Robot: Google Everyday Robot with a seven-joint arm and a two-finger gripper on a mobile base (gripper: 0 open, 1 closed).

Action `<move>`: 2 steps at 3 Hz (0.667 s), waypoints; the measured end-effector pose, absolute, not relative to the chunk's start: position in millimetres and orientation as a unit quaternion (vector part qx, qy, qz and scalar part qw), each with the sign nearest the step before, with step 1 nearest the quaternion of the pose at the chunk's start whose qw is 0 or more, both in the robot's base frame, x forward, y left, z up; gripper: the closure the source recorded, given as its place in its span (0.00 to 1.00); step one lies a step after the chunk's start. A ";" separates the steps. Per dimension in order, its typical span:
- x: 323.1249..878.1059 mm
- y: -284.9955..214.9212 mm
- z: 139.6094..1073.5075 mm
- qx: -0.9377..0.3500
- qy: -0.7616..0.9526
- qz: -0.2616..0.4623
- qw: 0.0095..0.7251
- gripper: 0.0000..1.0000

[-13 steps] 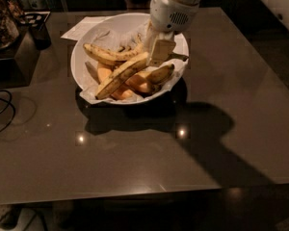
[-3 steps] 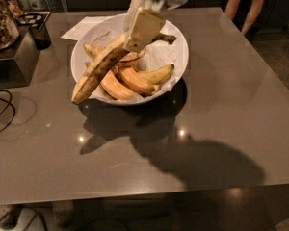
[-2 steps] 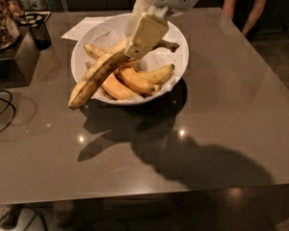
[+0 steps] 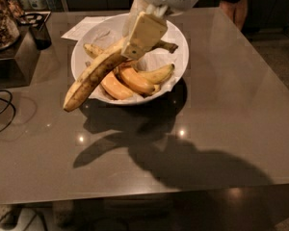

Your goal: Pick banana from white bowl

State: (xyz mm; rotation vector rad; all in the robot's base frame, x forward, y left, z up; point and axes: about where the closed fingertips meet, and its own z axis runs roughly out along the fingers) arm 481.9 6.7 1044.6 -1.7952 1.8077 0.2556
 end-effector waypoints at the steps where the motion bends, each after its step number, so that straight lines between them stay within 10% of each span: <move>1: 450.7 17.5 1060.4 -0.665 0.678 0.109 0.295 1.00; 2: 450.5 17.6 1060.7 -0.665 0.677 0.109 0.295 1.00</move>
Offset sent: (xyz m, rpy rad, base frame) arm -0.0435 0.0128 0.0165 0.0425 0.0297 -0.0090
